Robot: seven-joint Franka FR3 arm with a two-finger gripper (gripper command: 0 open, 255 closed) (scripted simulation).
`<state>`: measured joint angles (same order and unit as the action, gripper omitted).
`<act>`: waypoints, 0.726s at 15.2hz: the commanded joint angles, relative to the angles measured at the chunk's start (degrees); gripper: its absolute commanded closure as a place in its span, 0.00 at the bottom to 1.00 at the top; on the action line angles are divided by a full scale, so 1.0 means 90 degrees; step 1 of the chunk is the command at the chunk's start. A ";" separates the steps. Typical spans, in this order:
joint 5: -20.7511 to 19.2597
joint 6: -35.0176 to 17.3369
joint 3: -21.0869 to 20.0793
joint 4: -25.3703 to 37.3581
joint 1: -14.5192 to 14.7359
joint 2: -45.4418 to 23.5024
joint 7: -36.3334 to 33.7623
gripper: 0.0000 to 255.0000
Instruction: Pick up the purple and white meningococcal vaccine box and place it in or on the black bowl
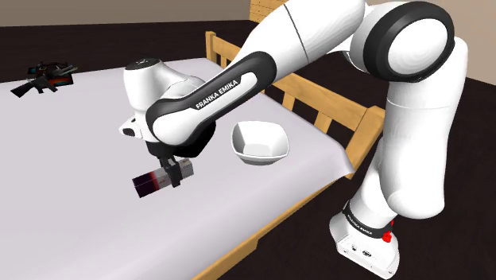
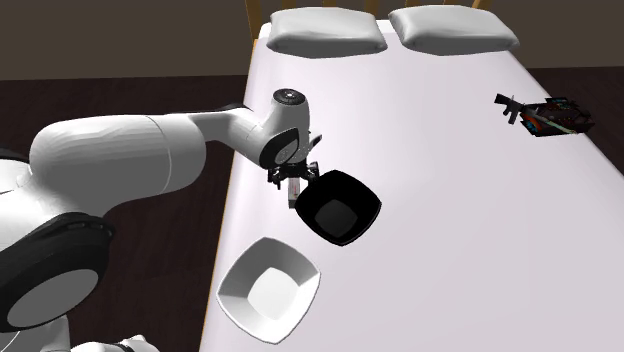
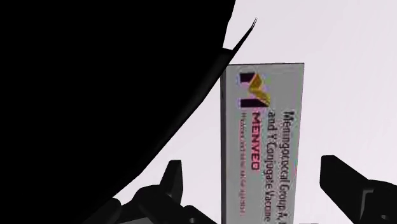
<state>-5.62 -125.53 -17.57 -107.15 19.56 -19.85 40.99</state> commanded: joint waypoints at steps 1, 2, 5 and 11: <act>0.0002 -0.0003 0.0000 -0.0006 -0.0002 -0.0002 0.0001 0.00; 0.0003 -0.0003 0.0000 -0.0006 -0.0002 -0.0001 0.0001 1.00; 0.0002 -0.0002 0.0000 -0.0004 -0.0001 -0.0002 0.0001 1.00; 0.0002 -0.0003 0.0000 -0.0006 -0.0002 -0.0002 0.0001 1.00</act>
<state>-5.60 -125.55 -17.57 -107.20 19.55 -19.88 40.99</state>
